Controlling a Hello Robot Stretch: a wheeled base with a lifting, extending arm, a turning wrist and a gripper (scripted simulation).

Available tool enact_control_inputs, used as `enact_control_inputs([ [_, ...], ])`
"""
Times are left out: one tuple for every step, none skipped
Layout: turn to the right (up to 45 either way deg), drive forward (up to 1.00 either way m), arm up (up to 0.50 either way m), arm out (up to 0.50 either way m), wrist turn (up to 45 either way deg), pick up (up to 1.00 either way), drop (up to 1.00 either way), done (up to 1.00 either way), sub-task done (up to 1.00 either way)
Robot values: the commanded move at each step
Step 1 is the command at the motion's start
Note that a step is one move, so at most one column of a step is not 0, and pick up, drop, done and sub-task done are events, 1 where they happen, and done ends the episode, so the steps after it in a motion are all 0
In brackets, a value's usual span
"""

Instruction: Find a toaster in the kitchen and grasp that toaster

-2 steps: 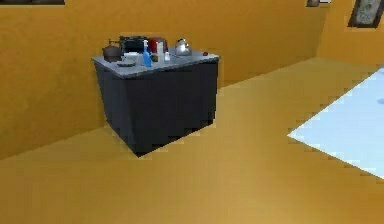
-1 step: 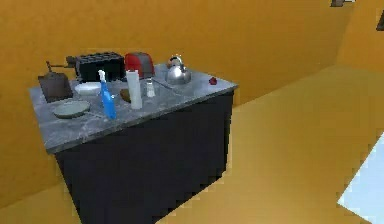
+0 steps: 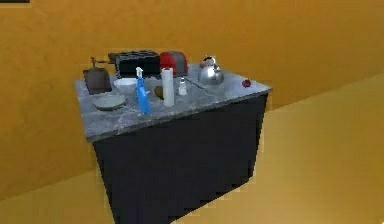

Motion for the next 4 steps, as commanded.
enact_control_inputs([
  [0.0,0.3,0.0,0.0,0.0,0.0,0.0,0.0,0.0],
  [-45.0,0.0,0.0,0.0,0.0,0.0,0.0,0.0,0.0],
  [-45.0,0.0,0.0,0.0,0.0,0.0,0.0,0.0,0.0],
  [45.0,0.0,0.0,0.0,0.0,0.0,0.0,0.0,0.0],
])
